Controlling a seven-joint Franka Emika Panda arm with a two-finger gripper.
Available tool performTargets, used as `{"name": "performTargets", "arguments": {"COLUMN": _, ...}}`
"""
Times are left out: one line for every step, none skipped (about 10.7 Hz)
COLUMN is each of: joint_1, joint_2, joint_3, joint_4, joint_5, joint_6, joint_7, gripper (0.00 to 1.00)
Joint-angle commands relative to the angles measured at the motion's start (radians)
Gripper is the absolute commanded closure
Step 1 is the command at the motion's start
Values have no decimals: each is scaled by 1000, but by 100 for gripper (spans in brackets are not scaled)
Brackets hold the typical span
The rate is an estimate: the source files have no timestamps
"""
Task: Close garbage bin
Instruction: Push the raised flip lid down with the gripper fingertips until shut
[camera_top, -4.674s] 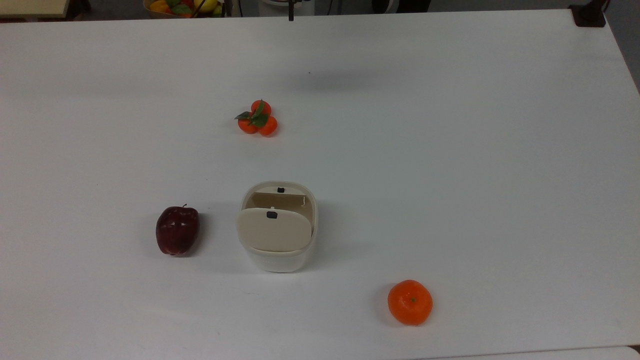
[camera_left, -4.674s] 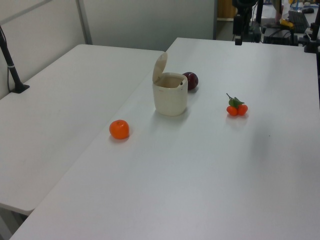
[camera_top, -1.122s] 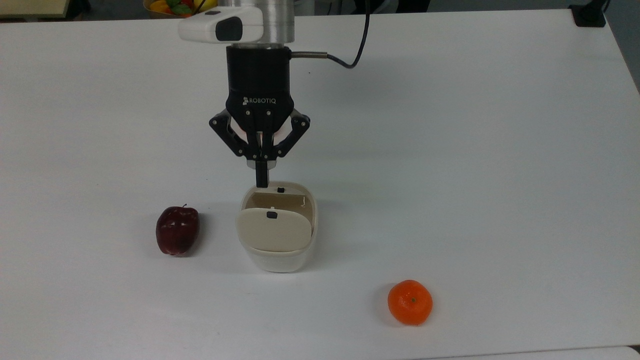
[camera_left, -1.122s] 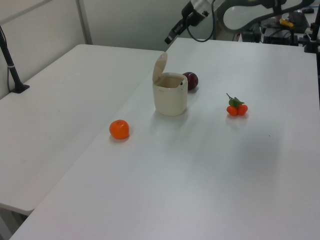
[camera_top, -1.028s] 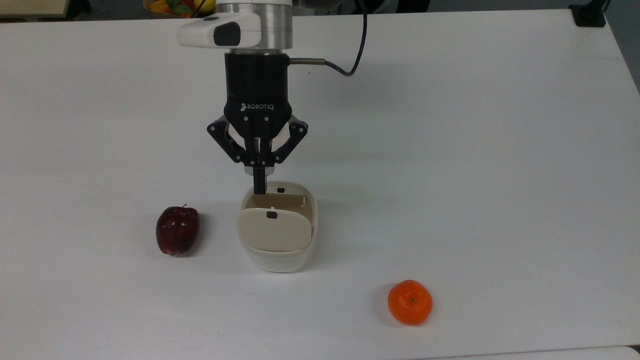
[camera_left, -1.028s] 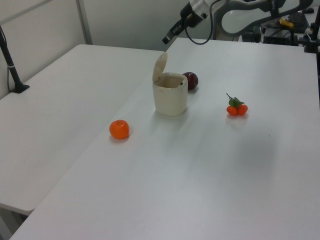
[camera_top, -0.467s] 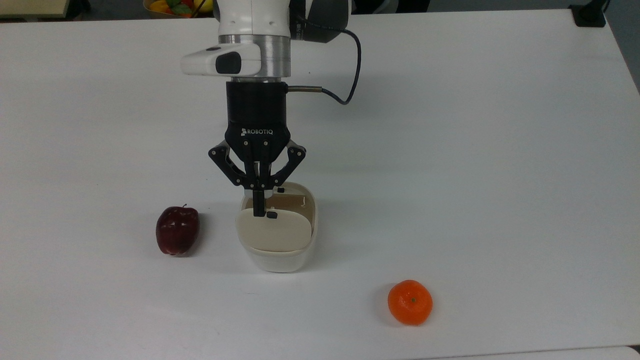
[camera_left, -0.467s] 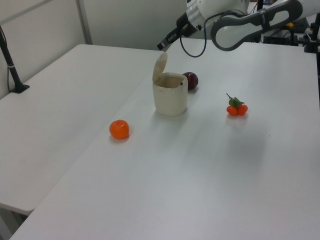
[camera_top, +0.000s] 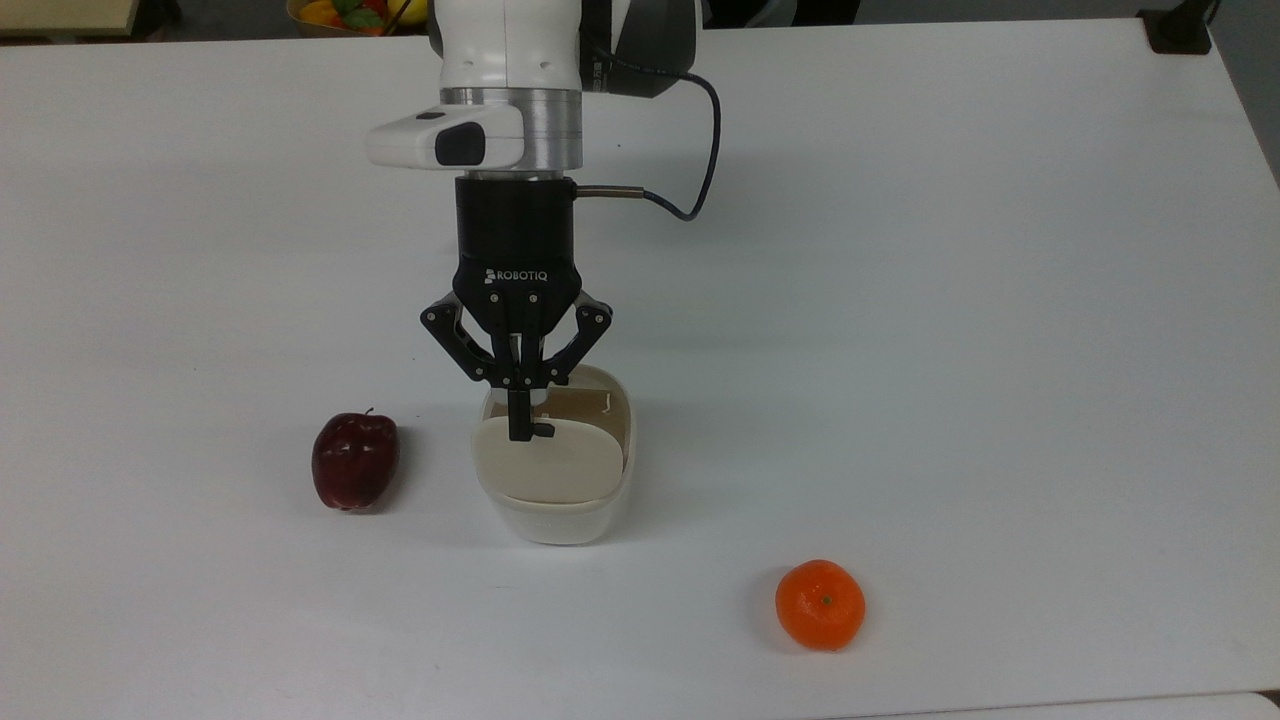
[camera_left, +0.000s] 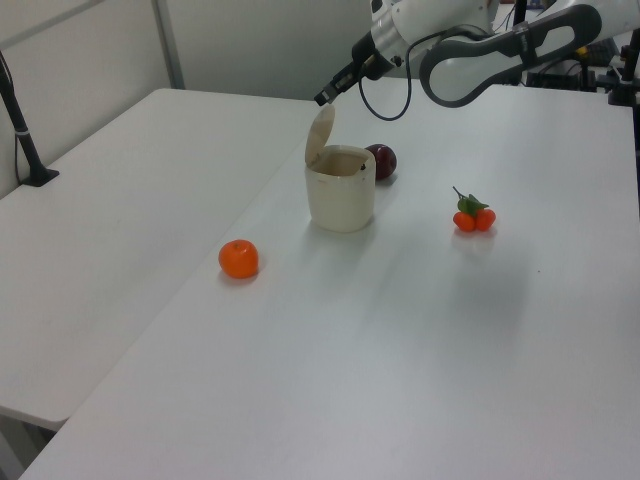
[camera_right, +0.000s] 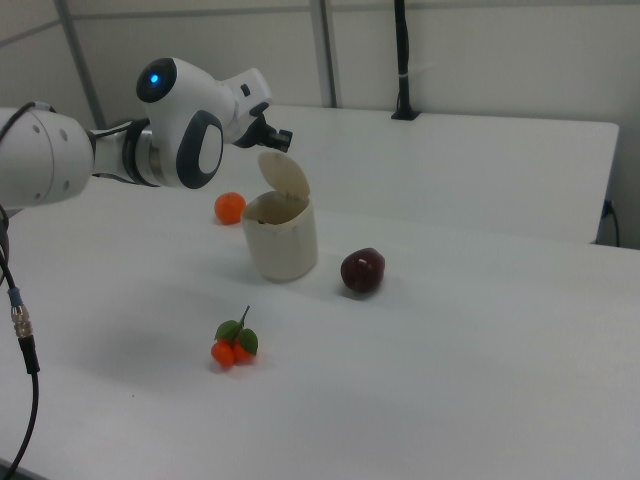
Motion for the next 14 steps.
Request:
{"name": "performTargets", "arguments": {"joint_1": 6, "joint_2": 1, "joint_3": -6, "joint_4": -8, "joint_5": -5, "joint_6": 15, "joint_7": 10, "gripper": 100}}
{"name": "performTargets", "arguments": {"joint_1": 6, "joint_2": -5, "joint_3": -6, "joint_4": -8, "joint_5": -3, "joint_6": 5, "joint_7": 10, "gripper": 100}}
{"name": "performTargets", "arguments": {"joint_1": 6, "joint_2": -15, "joint_3": -6, "joint_4": -11, "joint_5": -3, "joint_6": -24, "joint_7": 12, "gripper": 100}}
{"name": "performTargets", "arguments": {"joint_1": 6, "joint_2": -28, "joint_3": -6, "joint_4": -5, "joint_5": -5, "joint_6": -110, "joint_7": 9, "gripper": 100}}
{"name": "performTargets", "arguments": {"joint_1": 6, "joint_2": -40, "joint_3": -6, "joint_4": -3, "joint_5": -6, "joint_6": -173, "joint_7": 7, "gripper": 100}}
{"name": "performTargets", "arguments": {"joint_1": 9, "joint_2": -43, "joint_3": -6, "joint_4": -3, "joint_5": -6, "joint_6": -213, "joint_7": 7, "gripper": 100}}
{"name": "performTargets", "arguments": {"joint_1": 11, "joint_2": -43, "joint_3": -6, "joint_4": -3, "joint_5": -14, "joint_6": -260, "joint_7": 7, "gripper": 100}}
{"name": "performTargets", "arguments": {"joint_1": 12, "joint_2": -48, "joint_3": -6, "joint_4": -2, "joint_5": -18, "joint_6": -313, "joint_7": 7, "gripper": 100}}
{"name": "performTargets", "arguments": {"joint_1": 14, "joint_2": -49, "joint_3": -6, "joint_4": -2, "joint_5": -18, "joint_6": -342, "joint_7": 7, "gripper": 100}}
{"name": "performTargets", "arguments": {"joint_1": 20, "joint_2": -48, "joint_3": -4, "joint_4": -6, "joint_5": -17, "joint_6": -363, "joint_7": 7, "gripper": 100}}
{"name": "performTargets", "arguments": {"joint_1": 22, "joint_2": -48, "joint_3": -4, "joint_4": -6, "joint_5": -17, "joint_6": -399, "joint_7": 7, "gripper": 100}}
{"name": "performTargets", "arguments": {"joint_1": 22, "joint_2": -48, "joint_3": -3, "joint_4": -6, "joint_5": -17, "joint_6": -425, "joint_7": 7, "gripper": 100}}
{"name": "performTargets", "arguments": {"joint_1": 22, "joint_2": -45, "joint_3": -1, "joint_4": -9, "joint_5": -17, "joint_6": -440, "joint_7": 9, "gripper": 100}}
{"name": "performTargets", "arguments": {"joint_1": 22, "joint_2": -39, "joint_3": 0, "joint_4": -9, "joint_5": -15, "joint_6": -457, "joint_7": 10, "gripper": 100}}
